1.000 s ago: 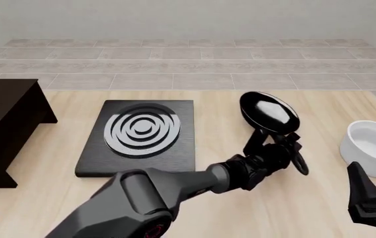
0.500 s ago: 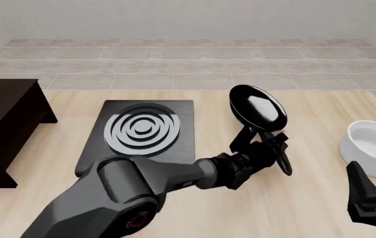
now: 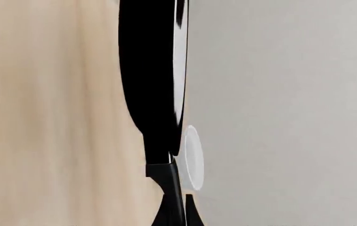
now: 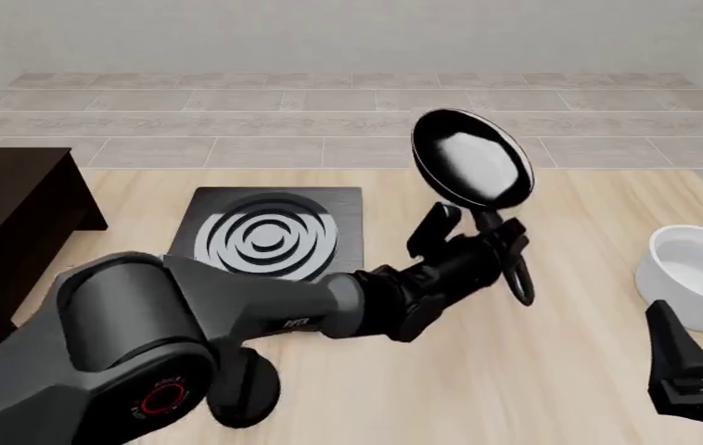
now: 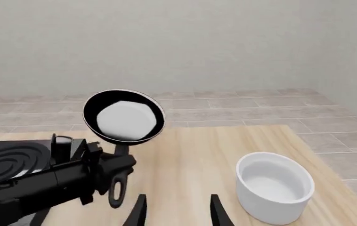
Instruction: Put the frying pan on top of the cabinet.
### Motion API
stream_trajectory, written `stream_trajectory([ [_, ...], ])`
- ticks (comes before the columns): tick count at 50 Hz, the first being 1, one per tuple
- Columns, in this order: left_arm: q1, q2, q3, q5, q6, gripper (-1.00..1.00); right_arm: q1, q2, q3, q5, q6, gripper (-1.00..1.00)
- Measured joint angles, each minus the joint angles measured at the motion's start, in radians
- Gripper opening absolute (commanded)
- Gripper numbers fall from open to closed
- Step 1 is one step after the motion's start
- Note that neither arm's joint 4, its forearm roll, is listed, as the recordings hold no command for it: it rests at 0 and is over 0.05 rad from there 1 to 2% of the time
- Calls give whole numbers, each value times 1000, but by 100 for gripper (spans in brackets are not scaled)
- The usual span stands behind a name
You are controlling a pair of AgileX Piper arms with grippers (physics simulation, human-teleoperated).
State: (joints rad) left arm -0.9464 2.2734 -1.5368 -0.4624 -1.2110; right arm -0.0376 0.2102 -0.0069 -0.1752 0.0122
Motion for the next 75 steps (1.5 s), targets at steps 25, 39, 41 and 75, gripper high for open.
stream_trajectory([
  [25,153,-329,315,-40,37,-100,3,-15,6,7,-4,100],
  [39,274,-518,509,-54,33,-100,5,-81,6,70,-2,100],
  [41,291,-543,533,-55,33,-100,5,-96,6,85,-2,100],
  [75,528,-999,877,-17,50,-100,10,-204,7,186,-14,100],
])
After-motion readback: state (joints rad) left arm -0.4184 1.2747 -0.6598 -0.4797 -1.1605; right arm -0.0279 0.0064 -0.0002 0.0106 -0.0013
